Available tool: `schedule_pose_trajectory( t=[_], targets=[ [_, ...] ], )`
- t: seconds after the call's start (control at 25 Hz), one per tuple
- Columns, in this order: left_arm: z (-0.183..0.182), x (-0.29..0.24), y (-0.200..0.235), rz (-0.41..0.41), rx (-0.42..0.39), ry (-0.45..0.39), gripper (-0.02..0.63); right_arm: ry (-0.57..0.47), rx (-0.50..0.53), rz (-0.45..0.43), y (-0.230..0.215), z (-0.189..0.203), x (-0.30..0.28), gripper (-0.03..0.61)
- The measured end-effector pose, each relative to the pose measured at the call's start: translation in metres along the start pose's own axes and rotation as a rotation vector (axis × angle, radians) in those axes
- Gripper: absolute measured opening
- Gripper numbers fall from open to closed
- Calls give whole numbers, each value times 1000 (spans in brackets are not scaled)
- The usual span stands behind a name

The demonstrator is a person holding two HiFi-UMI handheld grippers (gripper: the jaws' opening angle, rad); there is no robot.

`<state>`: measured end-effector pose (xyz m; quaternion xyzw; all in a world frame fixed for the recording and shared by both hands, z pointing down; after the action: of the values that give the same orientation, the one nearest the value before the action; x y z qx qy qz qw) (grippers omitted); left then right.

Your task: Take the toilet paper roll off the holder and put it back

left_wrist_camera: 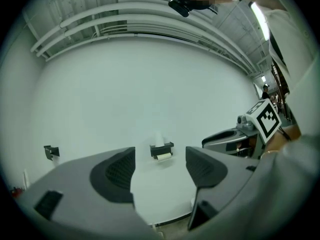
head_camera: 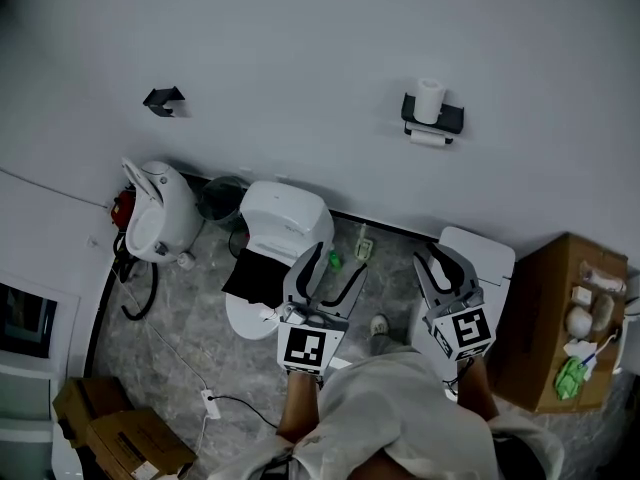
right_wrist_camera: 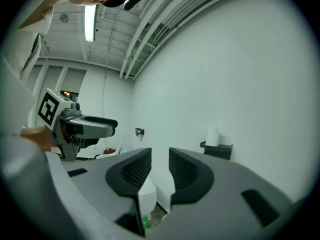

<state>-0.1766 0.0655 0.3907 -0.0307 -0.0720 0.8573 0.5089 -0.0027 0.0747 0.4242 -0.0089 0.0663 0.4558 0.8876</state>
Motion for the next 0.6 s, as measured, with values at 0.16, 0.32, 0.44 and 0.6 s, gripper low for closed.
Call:
schedule_pose_trajectory(
  t=[0.16, 0.32, 0.44, 0.6],
  targets=[
    [1, -26, 6, 4, -3, 13, 322, -3, 0, -4, -22, -4, -18, 104],
    [1, -54, 10, 7, -19, 14, 321, -11, -8, -7, -44, -6, -35, 104],
    [1, -74, 11, 9, -26, 31, 319, -16, -14, -10, -61, -6, -44, 104],
    [0, -92, 10, 17, -40, 42, 317, -23, -28, -5, -78, -5, -52, 104]
  ],
)
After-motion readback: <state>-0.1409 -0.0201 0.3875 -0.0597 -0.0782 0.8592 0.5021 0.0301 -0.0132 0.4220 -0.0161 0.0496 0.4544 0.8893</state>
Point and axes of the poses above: the fingertips, and each gripper's own axes: x backward along the fingers, y to its left, z out of its underside, the point moved 4 cm from there along x, backward along the fingers, and after that the axes turned 8 degrees about -z, right-handed, at the moved point
